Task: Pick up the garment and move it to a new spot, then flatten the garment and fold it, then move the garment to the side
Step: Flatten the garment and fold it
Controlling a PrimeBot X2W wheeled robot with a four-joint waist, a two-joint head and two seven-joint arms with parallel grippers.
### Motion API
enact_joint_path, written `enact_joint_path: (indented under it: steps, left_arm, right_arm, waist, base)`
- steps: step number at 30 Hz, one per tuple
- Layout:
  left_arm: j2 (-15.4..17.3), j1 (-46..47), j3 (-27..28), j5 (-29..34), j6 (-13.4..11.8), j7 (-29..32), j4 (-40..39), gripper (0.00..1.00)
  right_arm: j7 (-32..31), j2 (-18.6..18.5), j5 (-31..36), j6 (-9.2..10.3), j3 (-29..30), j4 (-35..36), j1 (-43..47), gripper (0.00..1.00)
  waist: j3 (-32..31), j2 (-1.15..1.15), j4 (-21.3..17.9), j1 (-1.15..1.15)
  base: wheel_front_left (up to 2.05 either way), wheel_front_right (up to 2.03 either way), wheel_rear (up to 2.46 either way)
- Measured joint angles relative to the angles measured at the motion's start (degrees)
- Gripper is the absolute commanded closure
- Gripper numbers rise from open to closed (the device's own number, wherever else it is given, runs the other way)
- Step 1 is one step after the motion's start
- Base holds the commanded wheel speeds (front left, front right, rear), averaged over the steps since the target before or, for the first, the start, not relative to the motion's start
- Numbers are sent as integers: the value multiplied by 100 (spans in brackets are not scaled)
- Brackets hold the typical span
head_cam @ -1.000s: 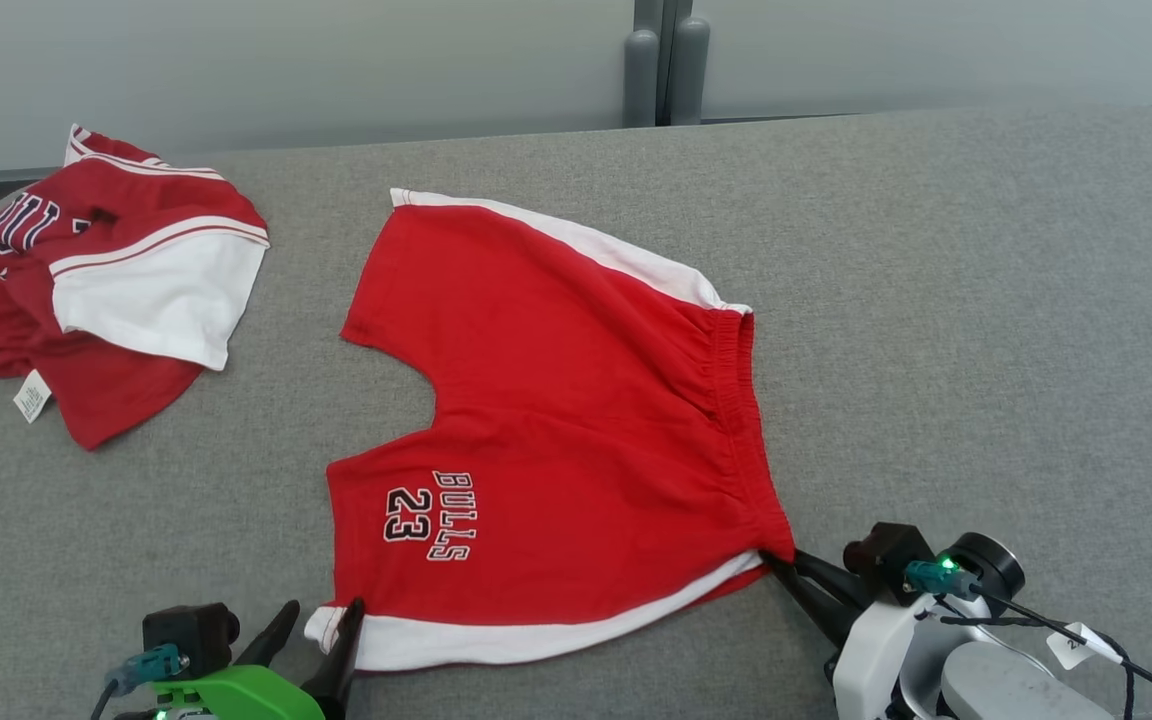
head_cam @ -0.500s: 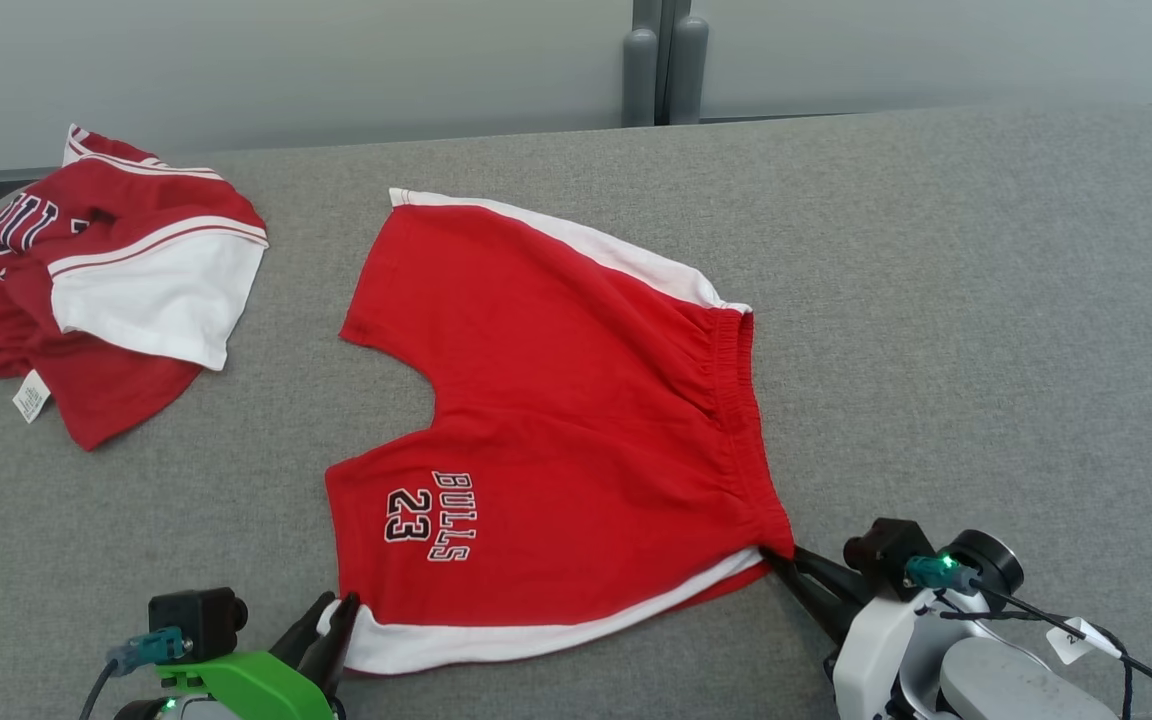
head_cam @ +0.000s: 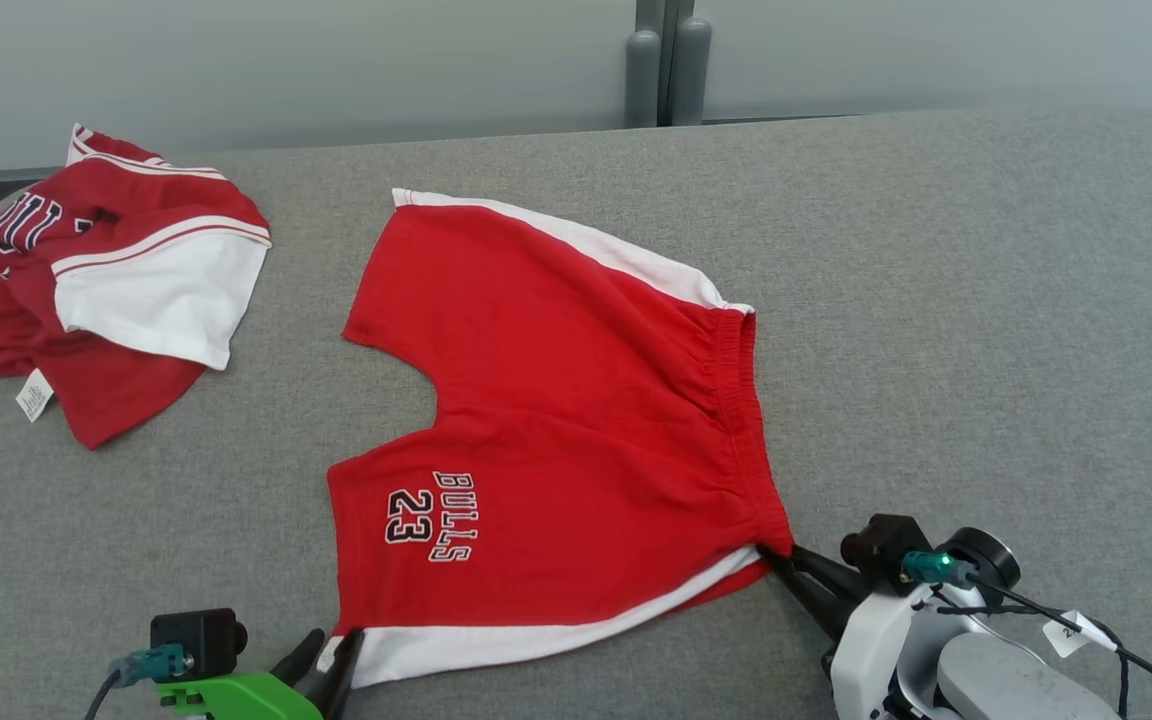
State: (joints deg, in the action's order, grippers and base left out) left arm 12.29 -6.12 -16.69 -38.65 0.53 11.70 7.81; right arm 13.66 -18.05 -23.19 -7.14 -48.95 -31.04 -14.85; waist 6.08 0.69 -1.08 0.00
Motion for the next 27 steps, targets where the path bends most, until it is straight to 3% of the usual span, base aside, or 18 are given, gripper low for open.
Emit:
enact_joint_path:
  steps: [2, 3, 7, 9, 12, 18, 23, 27]
  left_arm:
    - [2, -1, 2, -4, -13, 41, -85, 8]
    - [2, -1, 3, -20, -14, 45, -116, 1]
    - [3, -55, 14, -111, -42, 192, -205, 5]
    - [11, -137, 10, -151, -64, 250, -255, 20]
    - [25, -225, 9, -199, -87, 325, -290, 55]
    - [83, -234, 7, -200, -137, 391, -447, 63]
    - [58, -235, 2, -244, -136, 344, -528, 100]
    - [-34, -235, 24, -249, -136, 210, -628, 100]
  right_arm:
    - [1, 0, -8, 0, -18, -19, -1, 100]
    - [2, 0, -10, 1, -23, -27, -2, 100]
    - [45, -1, -57, 0, -56, -63, -9, 100]
    - [47, -2, -58, 1, -85, -77, -23, 100]
    - [49, -2, -71, 0, -115, -90, -27, 100]
    - [51, -1, -112, 0, -175, -119, -32, 100]
    - [51, 0, -159, 1, -234, -147, -47, 100]
    - [51, 14, -196, 1, -250, -152, -47, 100]
  waist:
    - [-2, 0, -3, 0]
    - [-4, 0, -4, 0]
    - [-12, 0, -6, 0]
    - [-18, 0, -5, 0]
    - [-32, 0, -4, 0]
    - [-74, 0, 5, 0]
    - [-118, 0, 7, 0]
    - [-154, 0, -2, 0]
  base:
    - [0, 0, 0]
    - [0, 0, 0]
    - [0, 0, 0]
    - [0, 0, 0]
    - [0, 0, 0]
    - [0, 0, 0]
    - [0, 0, 0]
    - [0, 0, 0]
